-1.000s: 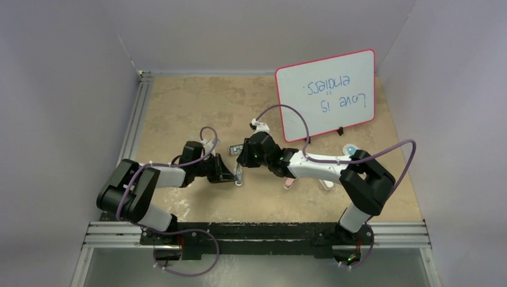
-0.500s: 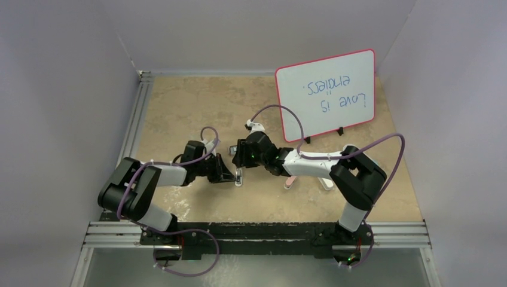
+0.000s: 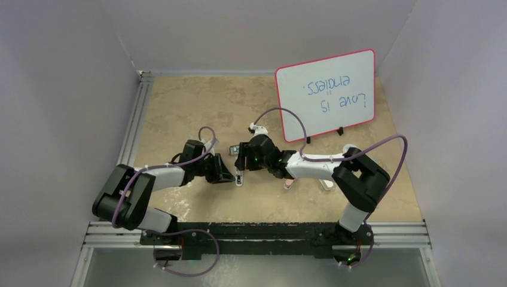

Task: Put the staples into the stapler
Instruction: Open the stapler at the center of the board.

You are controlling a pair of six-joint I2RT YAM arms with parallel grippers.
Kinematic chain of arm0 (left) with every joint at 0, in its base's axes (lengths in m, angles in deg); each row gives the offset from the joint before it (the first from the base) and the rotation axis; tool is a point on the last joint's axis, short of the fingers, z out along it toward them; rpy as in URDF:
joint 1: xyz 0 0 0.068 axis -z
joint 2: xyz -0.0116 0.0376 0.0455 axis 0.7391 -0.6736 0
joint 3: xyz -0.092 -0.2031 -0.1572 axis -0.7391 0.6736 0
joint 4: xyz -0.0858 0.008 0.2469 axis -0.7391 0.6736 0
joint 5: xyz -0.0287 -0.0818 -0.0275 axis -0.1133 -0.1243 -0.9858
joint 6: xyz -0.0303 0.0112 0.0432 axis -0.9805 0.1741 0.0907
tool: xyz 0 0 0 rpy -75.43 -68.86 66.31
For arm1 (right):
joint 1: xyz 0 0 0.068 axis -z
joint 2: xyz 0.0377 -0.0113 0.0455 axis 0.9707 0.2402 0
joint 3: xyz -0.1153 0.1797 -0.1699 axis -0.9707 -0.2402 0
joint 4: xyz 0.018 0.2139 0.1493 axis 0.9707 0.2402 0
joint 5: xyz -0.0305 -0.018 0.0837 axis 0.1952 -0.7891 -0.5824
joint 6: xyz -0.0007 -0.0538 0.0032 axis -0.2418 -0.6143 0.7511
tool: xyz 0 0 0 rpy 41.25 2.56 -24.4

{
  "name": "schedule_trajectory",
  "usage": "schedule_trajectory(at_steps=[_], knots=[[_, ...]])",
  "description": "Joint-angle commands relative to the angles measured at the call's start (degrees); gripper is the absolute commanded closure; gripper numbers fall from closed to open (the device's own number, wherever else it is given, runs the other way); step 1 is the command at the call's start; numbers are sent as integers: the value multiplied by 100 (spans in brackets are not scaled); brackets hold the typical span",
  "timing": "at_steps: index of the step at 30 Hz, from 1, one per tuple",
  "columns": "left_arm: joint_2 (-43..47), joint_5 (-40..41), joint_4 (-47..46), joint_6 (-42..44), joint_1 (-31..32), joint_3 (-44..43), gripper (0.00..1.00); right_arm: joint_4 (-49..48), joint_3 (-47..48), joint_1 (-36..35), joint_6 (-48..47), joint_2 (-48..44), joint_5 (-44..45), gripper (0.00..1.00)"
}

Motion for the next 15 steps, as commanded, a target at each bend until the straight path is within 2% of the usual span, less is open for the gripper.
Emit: schedule_trajectory(at_steps=[1,5,15], knots=[[294,12,229,106,34,-306,80,-125,-60,-14,-17,-321,-53,40],[626,405,539,-4,33,-357,79,-8,-36,-92,-31,-270,-3,39],[2339,2669,2588,-446,34,-753,72,704,369,-706,357,98,1060,38]])
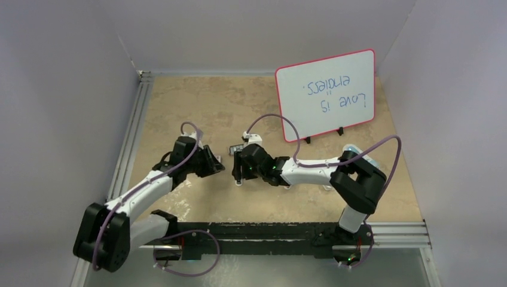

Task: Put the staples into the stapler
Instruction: Open the stapler at the center of the board, then adjust the stapler at the center of the board.

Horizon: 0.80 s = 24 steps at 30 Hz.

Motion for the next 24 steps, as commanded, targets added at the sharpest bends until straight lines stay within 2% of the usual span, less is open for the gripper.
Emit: schedule_trajectory(at_steps=[1,7,11,18,24], knots=[[749,1187,1015,-161,30,-514,71,446,405,-238,264,161,723,38],[1230,1440,1851,83,28,-1567,67,528,607,-282,388,486,433,54],[1490,1359,1902,277,25,-1984,65,656,856,-280,369,668,397,57],[1499,1363,1972,483,29,-2088,63,606,1203,-289,200,985,449,63],[1645,1880,2166,421,24,-2197,63,537,1616,-395,94,1264,241,65]])
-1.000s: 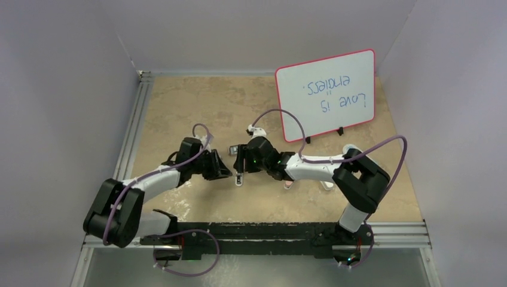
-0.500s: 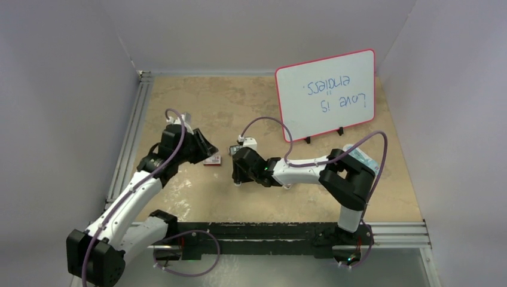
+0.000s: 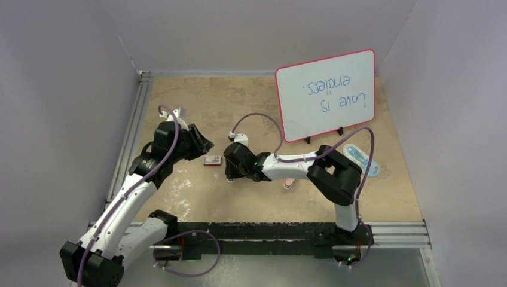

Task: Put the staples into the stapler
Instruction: Adjust the stapler at the center of the board.

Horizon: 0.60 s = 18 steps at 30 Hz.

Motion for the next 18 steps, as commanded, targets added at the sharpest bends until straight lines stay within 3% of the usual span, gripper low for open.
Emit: schedule_trajectory(at_steps=[1,7,14,18], knots=[[260,568,76,80,21,-285,63,-161,437,-102,-83,161,-156,65],[573,856,137,190,21,-306,62,-271,608,-99,50,251,-402,63],[520,801,234,222,21,-337,61,-280,546,-99,72,48,-376,45],[515,653,192,277,22,-355,59,-202,291,-98,159,-446,-397,42]])
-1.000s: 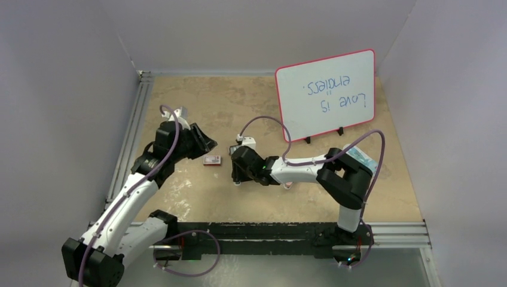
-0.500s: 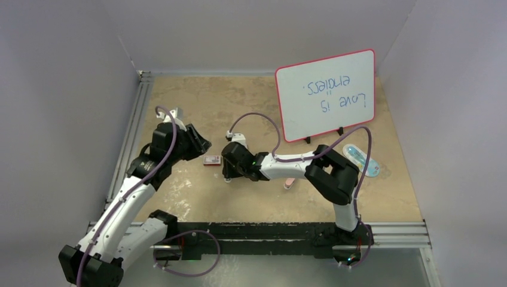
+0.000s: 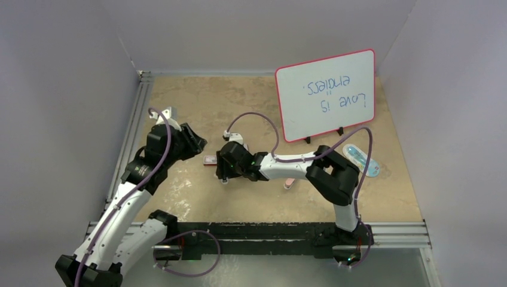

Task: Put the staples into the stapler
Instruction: Adjust the stapler at the center of the board, then open the stapler at the center of the board.

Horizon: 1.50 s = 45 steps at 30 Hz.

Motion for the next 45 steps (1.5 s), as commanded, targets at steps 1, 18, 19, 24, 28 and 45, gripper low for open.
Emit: schedule_trajectory(at_steps=[1,18,19,24,28,45], knots=[[25,-188,-181,230,25,-225,58,-128,-226,-26,145,-888,56,42],[-625,-3557,-2434,633,33,451,49,3081,-2302,291,2650,-3768,3481,20],[-696,-3646,-2563,598,44,487,49,3147,-2401,289,2745,-3779,3367,19],[-1106,-3754,-2977,453,199,519,49,3248,-2784,297,3097,-3644,2774,19],[-1435,-3698,-3326,329,432,523,49,3098,-2958,296,3175,-3545,2505,23],[-2676,-3554,-3552,162,1178,343,49,2984,-3062,323,3215,-3412,2684,51]])
